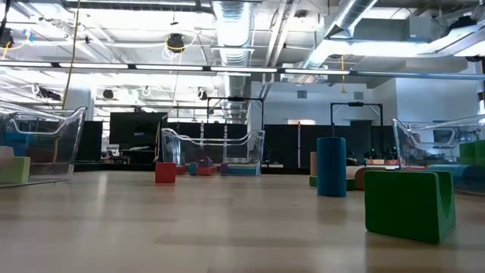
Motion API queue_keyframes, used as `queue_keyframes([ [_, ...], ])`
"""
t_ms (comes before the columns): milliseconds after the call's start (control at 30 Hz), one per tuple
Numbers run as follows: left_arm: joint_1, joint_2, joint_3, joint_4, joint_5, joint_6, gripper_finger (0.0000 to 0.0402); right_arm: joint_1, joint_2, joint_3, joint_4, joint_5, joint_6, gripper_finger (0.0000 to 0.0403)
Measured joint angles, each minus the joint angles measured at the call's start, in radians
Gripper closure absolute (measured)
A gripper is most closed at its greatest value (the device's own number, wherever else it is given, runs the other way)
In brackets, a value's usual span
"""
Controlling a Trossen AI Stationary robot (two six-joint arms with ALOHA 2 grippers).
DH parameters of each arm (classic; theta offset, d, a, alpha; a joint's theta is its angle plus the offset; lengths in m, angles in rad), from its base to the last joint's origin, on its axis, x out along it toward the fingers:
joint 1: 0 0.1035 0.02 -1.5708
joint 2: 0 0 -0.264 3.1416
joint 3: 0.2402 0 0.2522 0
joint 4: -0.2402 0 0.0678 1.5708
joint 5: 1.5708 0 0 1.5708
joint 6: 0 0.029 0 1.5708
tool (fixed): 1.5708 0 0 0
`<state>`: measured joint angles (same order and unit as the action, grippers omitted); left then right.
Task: Sort blocks by size
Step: Put the red cylindrical block into the right transparent bin
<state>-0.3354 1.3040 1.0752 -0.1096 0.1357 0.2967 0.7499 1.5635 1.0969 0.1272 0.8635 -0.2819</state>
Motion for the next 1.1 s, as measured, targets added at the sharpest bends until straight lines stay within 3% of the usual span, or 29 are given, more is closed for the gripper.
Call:
queue_keyframes([
  [233, 0.025, -0.008, 0.0, 0.016, 0.069, -0.057, 0.0281, -0.036, 0.001, 0.0, 0.159, -0.049, -0.302, 0.0209],
  [500, 0.034, 0.028, 0.001, 0.073, 0.081, -0.06, 0.0281, -0.06, 0.029, 0.0, 0.233, -0.054, -0.384, 0.0145],
  [733, 0.06, 0.093, 0.001, 0.135, 0.126, -0.081, 0.028, -0.069, 0.092, 0.032, 0.266, -0.099, -0.442, 0.0136],
  [1100, 0.073, 0.103, 0.001, 0.172, 0.18, -0.11, 0.028, -0.07, 0.214, 0.17, 0.267, 0.061, -0.584, 0.0137],
])
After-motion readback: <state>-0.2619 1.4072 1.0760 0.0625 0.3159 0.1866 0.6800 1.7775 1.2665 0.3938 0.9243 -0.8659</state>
